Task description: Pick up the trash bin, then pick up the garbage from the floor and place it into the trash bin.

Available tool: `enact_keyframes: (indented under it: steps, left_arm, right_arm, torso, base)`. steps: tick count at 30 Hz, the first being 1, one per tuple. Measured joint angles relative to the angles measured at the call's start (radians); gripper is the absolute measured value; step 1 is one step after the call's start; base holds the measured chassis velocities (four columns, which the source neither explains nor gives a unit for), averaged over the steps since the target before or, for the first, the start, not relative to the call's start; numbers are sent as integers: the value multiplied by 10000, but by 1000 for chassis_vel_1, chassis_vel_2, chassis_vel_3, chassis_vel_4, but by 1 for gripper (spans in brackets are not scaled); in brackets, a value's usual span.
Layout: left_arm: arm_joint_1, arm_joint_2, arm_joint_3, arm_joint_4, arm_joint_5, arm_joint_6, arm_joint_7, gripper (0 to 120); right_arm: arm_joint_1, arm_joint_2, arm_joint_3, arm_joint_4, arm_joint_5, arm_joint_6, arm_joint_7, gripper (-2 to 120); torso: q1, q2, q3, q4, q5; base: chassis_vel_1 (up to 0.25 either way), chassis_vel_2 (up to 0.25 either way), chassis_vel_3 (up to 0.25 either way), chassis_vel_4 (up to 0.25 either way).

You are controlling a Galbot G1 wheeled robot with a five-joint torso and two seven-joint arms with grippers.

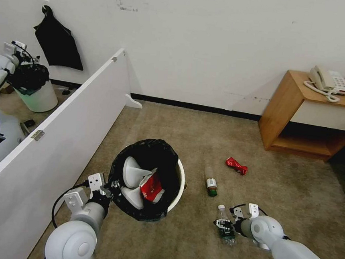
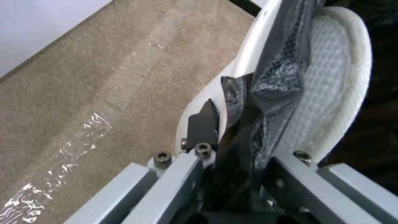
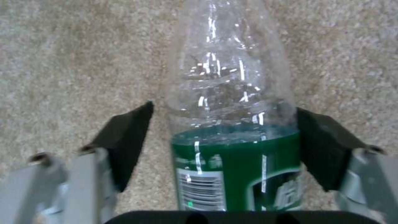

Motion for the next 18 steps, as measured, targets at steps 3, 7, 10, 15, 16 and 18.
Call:
enact_keyframes:
  steps: [3,7,10,15,16,18]
  left_arm:
    - [4,0,-23,0,-1,-6,3,1]
    - [6,3,-31,1,-4,-8,5,1]
    - [6,0,-29,6,-4,-10,6,1]
    - [3,9,-12,25,-7,-24,7,1]
    - [3,9,-12,25,-7,-24,7,1]
    - [3,21,-6,25,-10,-25,8,1]
  right_arm:
    - [7,0,5,-35,-18,16,-6,62]
    - [-9,-1,27,-39,-1,57,-8,46]
    - [-11,7,33,-49,4,67,-13,41]
    - [1,70,55,-125,2,99,-10,26]
    - [1,70,55,-125,2,99,-10,26]
    - [1,84,64,-127,2,106,6,23]
  torso:
    - [0,0,0,-2,-3]
    - [0,0,0,0,-1]
    - [0,0,-1,0,-1]
    - [0,3,-1,-2,-6]
    - [0,3,-1,-2,-6]
    - [0,2,-1,-2,-5]
  base:
    - [0,0,0,0]
    - [0,0,0,0]
    - [0,0,0,0]
    - [0,0,0,0]
    - [0,0,0,0]
    - [0,0,0,0]
